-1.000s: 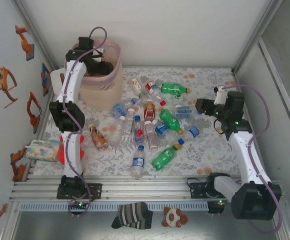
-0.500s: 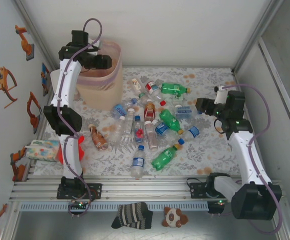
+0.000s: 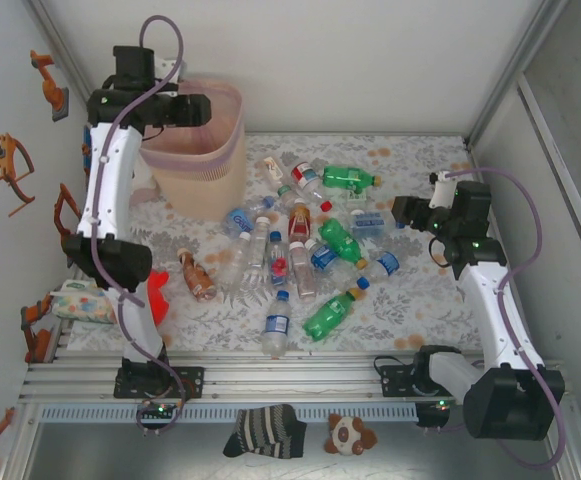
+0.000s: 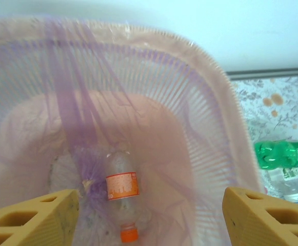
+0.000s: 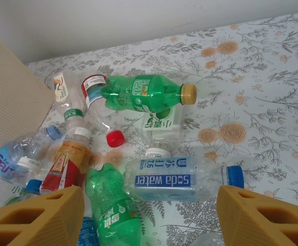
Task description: Put the plastic bottles in the bin
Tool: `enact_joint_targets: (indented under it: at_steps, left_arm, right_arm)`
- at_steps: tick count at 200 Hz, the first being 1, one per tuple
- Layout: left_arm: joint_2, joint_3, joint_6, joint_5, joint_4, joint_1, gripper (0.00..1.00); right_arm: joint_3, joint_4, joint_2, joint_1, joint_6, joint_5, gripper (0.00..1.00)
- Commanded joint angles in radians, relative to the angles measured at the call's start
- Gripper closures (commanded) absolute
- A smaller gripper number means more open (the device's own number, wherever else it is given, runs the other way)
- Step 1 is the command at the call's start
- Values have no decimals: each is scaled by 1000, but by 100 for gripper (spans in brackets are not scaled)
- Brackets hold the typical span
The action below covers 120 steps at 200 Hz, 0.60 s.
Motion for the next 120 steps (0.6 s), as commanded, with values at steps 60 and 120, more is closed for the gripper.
enact_joint_targets:
  at_steps: [60,120]
  left_arm:
    - [-357,-437,-210,-199,75,-5,1]
    - [-696,-854,-302,-358,190,-5,2]
  right_arm:
    - [12,30,12,10,-21,-15,32]
    - [14,35,31,10,-34,-32,32]
